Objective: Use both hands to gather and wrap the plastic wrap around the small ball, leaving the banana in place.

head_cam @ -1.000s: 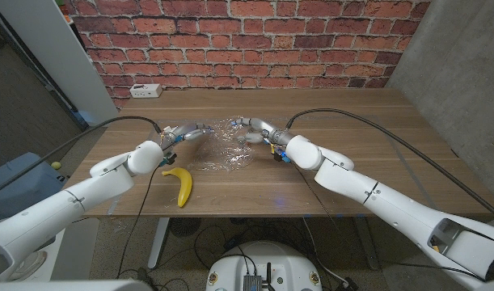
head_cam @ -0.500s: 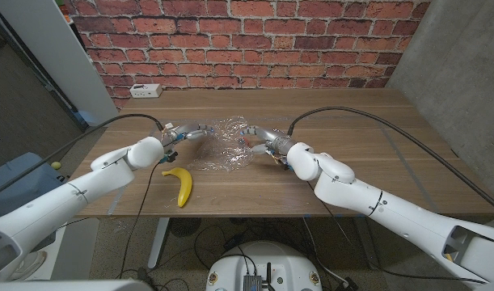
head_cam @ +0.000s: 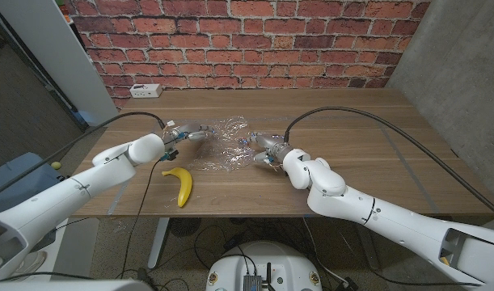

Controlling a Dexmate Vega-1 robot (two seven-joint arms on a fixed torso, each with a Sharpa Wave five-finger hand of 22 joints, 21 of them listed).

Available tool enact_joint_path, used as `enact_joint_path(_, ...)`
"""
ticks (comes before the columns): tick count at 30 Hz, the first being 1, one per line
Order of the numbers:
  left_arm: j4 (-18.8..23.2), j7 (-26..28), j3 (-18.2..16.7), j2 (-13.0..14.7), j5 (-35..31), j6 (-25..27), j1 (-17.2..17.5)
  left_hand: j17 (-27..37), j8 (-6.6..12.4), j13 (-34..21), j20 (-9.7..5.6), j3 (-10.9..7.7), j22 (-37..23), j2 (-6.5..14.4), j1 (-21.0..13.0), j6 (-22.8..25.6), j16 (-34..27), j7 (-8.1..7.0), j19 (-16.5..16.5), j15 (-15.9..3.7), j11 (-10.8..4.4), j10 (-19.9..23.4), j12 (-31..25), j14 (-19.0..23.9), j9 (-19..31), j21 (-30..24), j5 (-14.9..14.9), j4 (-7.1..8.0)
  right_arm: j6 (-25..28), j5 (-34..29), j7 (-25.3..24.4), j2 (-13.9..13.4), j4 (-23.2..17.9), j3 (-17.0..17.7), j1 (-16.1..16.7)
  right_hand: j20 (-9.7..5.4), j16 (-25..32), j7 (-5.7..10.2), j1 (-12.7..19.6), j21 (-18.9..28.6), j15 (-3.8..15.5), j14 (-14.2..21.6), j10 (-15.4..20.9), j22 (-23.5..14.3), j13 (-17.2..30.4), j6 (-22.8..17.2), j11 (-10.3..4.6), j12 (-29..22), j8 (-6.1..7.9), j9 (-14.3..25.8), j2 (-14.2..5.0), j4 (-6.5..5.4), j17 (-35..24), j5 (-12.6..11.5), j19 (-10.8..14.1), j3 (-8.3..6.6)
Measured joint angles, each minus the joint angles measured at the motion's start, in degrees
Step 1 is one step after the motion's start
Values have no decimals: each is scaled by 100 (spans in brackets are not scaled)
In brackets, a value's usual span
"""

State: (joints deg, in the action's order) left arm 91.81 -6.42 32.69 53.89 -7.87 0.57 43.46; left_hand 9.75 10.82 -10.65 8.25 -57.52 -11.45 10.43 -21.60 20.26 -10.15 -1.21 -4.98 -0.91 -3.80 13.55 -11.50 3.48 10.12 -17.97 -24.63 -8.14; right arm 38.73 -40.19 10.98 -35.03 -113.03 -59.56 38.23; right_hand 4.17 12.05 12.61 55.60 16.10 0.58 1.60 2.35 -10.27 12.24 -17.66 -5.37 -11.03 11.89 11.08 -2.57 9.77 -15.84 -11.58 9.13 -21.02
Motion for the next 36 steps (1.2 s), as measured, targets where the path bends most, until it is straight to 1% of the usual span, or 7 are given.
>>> enact_joint_path(5,1,-25,45,-7,-74,71,-53,0,0,0,-8,-53,0,8,-52,0,0,0,-7,30,-10,-10,0,-30,0,0,-47,7,44,-212,107,89,159,-105,-48,-50,46,1,235,0,78,2,0,0,0,-141,-141,-23,45,2,-77,42,0,-12,50,-51)
enact_joint_path(13,1,-35,74,-21,-123,137,-97,0,0,0,-38,-135,-16,-14,-75,0,0,0,-38,30,-10,-10,0,-30,0,0,-130,-7,80,-544,356,210,403,-240,-165,-78,117,3,413,1,153,103,87,0,-27,-404,-150,-72,105,26,-48,42,16,-57,169,-50)
enact_joint_path(16,1,-41,83,-25,-132,161,-112,0,0,0,-5,-135,-16,-14,-75,0,0,0,-72,-1,-9,-10,0,-61,1,0,-130,-7,89,-652,411,266,517,-278,-209,-149,342,-74,437,71,153,540,503,0,-27,-889,-108,-213,210,18,-23,-71,-23,-57,555,80)
enact_joint_path(20,2,-45,93,-29,-142,188,-123,-1,0,-1,-7,-180,-16,-14,-75,-3,0,-2,-69,0,-9,-10,0,-61,1,0,-169,-8,46,-717,363,317,651,-279,-218,-304,777,-285,513,246,168,1213,1309,-28,-26,-2114,-112,-417,499,5,-54,-120,-208,-57,1153,319)
enact_joint_path(23,22,-45,98,-29,-151,218,-125,-1,-24,-1,-7,-180,-16,-37,-97,-33,0,-32,-69,0,12,-32,0,-61,1,0,-169,-8,-62,-739,157,347,729,-238,-169,-381,1018,-406,634,303,176,1460,1782,-52,-26,-3034,-159,-513,738,-17,-182,-183,-364,-57,1366,412)
enact_joint_path(26,57,-46,101,-27,-162,265,-125,-1,-24,-1,-7,-196,-16,-37,-97,-55,0,-12,-68,0,12,-32,0,-61,1,0,-169,8,-223,-703,-162,375,822,-120,-55,-450,1189,-572,574,341,177,1601,2117,-55,-26,-3681,-202,-555,919,32,-353,-237,-484,-31,1476,499)
enact_joint_path(36,200,-7,102,17,-209,373,-68,-1,-24,-1,-7,-195,-15,-37,-97,-63,0,-21,-68,-1,-18,-62,0,-61,1,0,-215,8,-879,-52,-1205,461,923,413,337,-520,1278,-647,511,364,178,1663,2366,-55,-53,-4019,-209,-596,940,4,-417,-252,-576,-5,1545,607)
